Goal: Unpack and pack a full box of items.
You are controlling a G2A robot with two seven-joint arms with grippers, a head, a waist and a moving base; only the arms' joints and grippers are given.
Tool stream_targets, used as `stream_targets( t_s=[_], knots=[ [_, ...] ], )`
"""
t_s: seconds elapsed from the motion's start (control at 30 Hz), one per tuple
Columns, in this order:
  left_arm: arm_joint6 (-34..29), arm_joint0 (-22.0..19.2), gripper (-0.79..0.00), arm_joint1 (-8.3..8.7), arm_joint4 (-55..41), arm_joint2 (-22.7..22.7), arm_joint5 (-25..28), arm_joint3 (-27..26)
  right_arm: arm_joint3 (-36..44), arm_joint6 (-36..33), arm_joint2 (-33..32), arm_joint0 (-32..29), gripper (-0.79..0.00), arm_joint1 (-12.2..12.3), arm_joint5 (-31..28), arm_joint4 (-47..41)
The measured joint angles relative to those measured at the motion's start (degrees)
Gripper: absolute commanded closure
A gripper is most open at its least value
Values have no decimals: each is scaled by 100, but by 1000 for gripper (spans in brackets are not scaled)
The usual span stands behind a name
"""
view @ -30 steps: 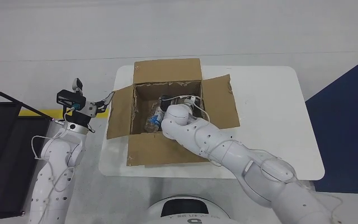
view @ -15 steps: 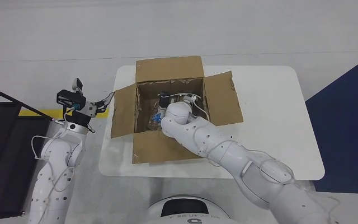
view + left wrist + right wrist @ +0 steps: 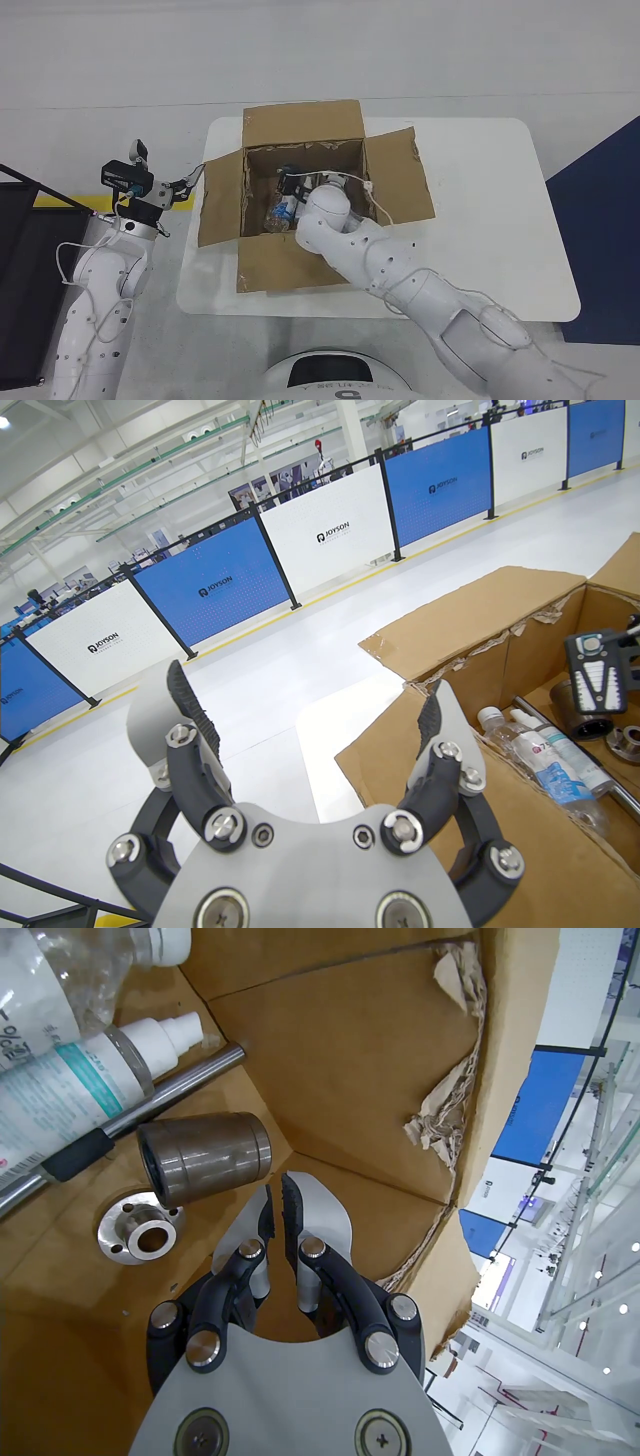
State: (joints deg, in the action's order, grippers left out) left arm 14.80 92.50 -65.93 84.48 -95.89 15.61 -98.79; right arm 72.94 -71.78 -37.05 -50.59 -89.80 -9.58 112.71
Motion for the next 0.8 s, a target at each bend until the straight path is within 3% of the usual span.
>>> stream_targets(
  t_s=[0.03, 0.07, 0.1, 0.13, 0.23, 0.6, 0.8],
  knots=[
    [0, 0, -785, 0, 0, 0, 0, 0, 45, -22, -55, -31, 0, 10, -38, 13],
    [0, 0, -785, 0, 0, 0, 0, 0, 95, -14, -124, -73, -52, 17, -99, -25],
    [0, 0, -785, 0, 0, 0, 0, 0, 116, 10, -177, -96, -197, 19, -157, -87],
    [0, 0, -785, 0, 0, 0, 0, 0, 119, 42, -225, -112, -268, 18, -220, -163],
    [0, 0, -785, 0, 0, 0, 0, 0, -78, 145, -333, -85, -360, -19, -471, -493],
    [0, 0, -785, 0, 0, 0, 0, 0, -875, 581, -178, 223, -369, -288, -778, -1153],
    [0, 0, -785, 0, 0, 0, 0, 0, -1365, 739, -100, 431, -403, -433, -671, -1252]
  ],
)
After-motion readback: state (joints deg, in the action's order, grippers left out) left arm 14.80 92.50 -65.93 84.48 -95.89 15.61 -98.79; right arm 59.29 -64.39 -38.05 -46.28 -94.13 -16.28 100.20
